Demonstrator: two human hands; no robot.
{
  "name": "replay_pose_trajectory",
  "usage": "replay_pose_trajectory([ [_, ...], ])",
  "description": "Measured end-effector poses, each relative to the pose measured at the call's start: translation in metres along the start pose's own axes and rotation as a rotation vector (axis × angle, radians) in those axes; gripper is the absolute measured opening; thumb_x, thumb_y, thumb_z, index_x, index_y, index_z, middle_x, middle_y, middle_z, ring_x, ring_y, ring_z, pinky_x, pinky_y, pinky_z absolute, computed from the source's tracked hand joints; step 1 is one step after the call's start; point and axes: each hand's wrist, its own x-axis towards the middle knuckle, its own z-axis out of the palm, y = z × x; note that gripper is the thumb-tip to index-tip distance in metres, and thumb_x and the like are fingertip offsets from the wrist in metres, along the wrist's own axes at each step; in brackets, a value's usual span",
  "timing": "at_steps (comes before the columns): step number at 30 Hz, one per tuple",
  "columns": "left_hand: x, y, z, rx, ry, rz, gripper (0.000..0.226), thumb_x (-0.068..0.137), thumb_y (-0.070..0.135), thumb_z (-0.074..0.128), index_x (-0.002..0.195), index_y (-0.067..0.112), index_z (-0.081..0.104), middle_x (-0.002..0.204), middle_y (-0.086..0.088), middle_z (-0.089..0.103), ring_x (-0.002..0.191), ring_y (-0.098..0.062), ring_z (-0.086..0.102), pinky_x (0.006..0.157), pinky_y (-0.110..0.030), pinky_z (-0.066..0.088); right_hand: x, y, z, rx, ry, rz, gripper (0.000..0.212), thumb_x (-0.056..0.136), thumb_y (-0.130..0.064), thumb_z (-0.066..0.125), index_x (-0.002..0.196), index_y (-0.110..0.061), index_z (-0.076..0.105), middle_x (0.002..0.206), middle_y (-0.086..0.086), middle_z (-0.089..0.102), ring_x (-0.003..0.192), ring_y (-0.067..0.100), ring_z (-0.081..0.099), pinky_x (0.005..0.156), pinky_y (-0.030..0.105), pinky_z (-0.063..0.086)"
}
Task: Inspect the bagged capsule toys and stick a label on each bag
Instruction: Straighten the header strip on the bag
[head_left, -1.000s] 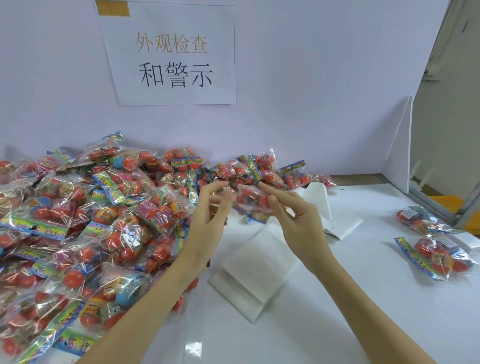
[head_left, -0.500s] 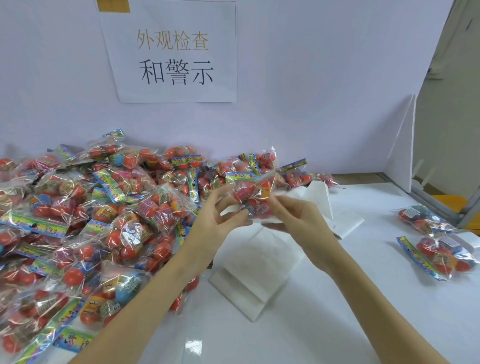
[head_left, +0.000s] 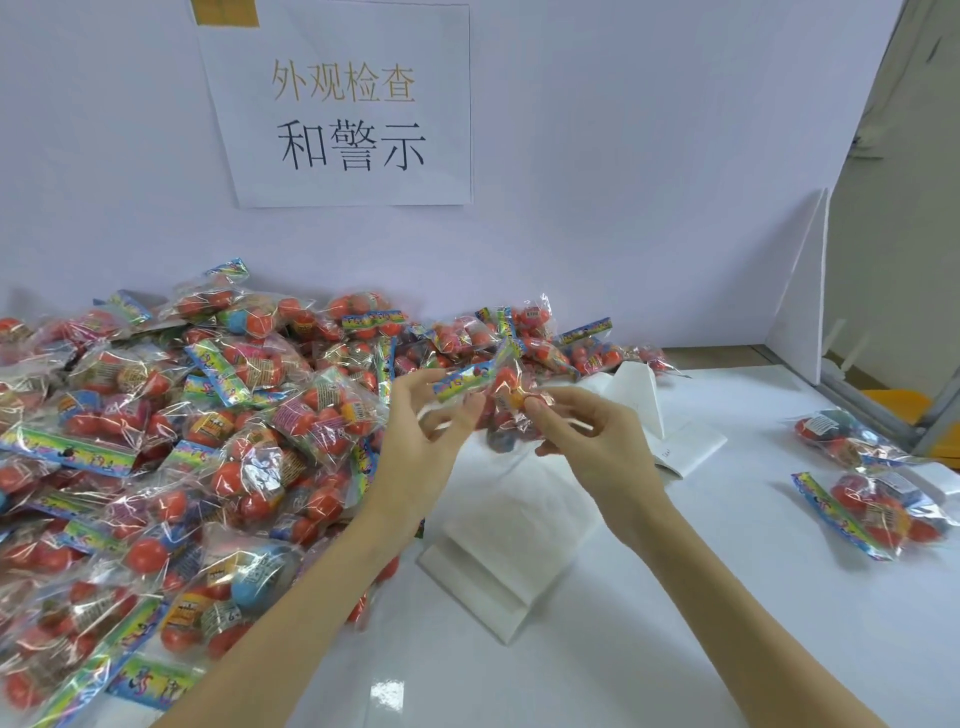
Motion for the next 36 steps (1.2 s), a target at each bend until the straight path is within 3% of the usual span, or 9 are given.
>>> replay_pose_trajectory([
  [4,-0.003,-0.003,0.005,0.06,-0.078,0.043,0.053,0.086,0.046,0.068,0.117,0.012,0.044,0.111,-0.01,0.057,0.09,-0.024,0.07,0.074,-0.032,0.061,-0.002,0.011,0.008,-0.266,0.097,-0.243,0.026,0.084,-0.023,0.088,0.1,-0.019,0.068,0.092,-0.008,0.072,0.086,0.01,0.07,0.076,0.024,0.057],
  [9,-0.003,-0.004,0.004,0.007,-0.136,-0.018,0.043,0.091,0.042,0.068,0.121,0.015,0.053,0.103,0.003,0.073,0.095,-0.008,0.073,0.082,-0.025,0.059,-0.008,0.019,0.012,-0.422,-0.2,-0.48,0.032,0.086,-0.022,0.086,0.113,-0.018,0.07,0.106,-0.004,0.062,0.095,0.014,0.068,0.085,0.026,0.059],
  [12,0.001,-0.007,-0.003,0.082,-0.035,0.025,0.015,0.104,0.021,0.061,0.117,0.019,0.054,0.091,0.016,0.073,0.083,0.002,0.069,0.077,-0.018,0.054,-0.011,0.019,0.014,-0.516,-0.263,-0.405,0.052,0.087,-0.031,0.084,0.132,-0.031,0.058,0.114,-0.011,0.058,0.1,0.01,0.064,0.091,0.022,0.054],
  [15,0.002,-0.007,-0.006,0.175,0.034,0.059,0.008,0.108,0.021,0.054,0.111,0.028,0.05,0.089,0.01,0.067,0.07,0.011,0.058,0.068,-0.005,0.045,-0.012,0.011,0.011,-0.601,-0.301,-0.209,0.053,0.078,-0.058,0.083,0.117,-0.042,0.051,0.103,-0.015,0.058,0.09,0.003,0.06,0.077,0.018,0.049],
  [19,0.004,-0.006,-0.007,0.101,0.045,0.013,0.005,0.108,0.023,0.054,0.109,0.028,0.054,0.07,0.013,0.057,0.057,0.006,0.052,0.06,-0.007,0.044,-0.021,0.002,0.005,-0.904,-0.574,-0.035,0.07,0.057,-0.085,0.074,0.108,-0.045,0.047,0.104,-0.02,0.051,0.095,-0.003,0.05,0.076,0.018,0.037],
  [26,0.003,-0.008,-0.007,0.173,0.036,-0.002,0.014,0.108,0.027,0.054,0.115,0.015,0.056,0.072,0.02,0.063,0.063,0.002,0.056,0.064,-0.009,0.045,-0.029,-0.01,0.01,-1.047,-0.697,-0.063,0.028,0.087,-0.047,0.073,0.109,-0.037,0.058,0.105,-0.017,0.053,0.097,-0.007,0.05,0.086,0.02,0.039],
  [30,0.002,-0.006,-0.01,0.212,0.075,0.088,0.062,0.105,0.014,0.06,0.155,0.031,0.029,0.117,0.0,0.062,0.095,-0.024,0.066,0.089,-0.028,0.055,-0.021,-0.013,0.005,-0.921,-0.548,-0.092,0.009,0.097,-0.027,0.063,0.101,-0.026,0.071,0.1,-0.013,0.069,0.095,0.007,0.064,0.088,0.028,0.051],
  [32,0.002,-0.004,-0.012,0.238,0.04,0.203,0.052,0.106,0.003,0.053,0.145,0.038,0.044,0.125,0.002,0.057,0.086,-0.015,0.066,0.082,-0.026,0.054,-0.017,-0.013,-0.002,-0.84,-0.48,-0.113,0.014,0.1,-0.02,0.061,0.104,-0.02,0.075,0.098,-0.01,0.073,0.093,0.008,0.067,0.09,0.031,0.053],
  [36,0.0,0.003,-0.011,0.296,-0.038,0.149,0.04,0.106,-0.005,0.044,0.095,0.012,0.078,0.116,-0.011,0.047,0.07,0.0,0.061,0.069,-0.022,0.051,-0.012,-0.012,-0.009,-0.778,-0.338,-0.211,0.021,0.103,-0.014,0.06,0.114,-0.023,0.077,0.109,-0.013,0.075,0.102,0.006,0.064,0.093,0.021,0.047],
])
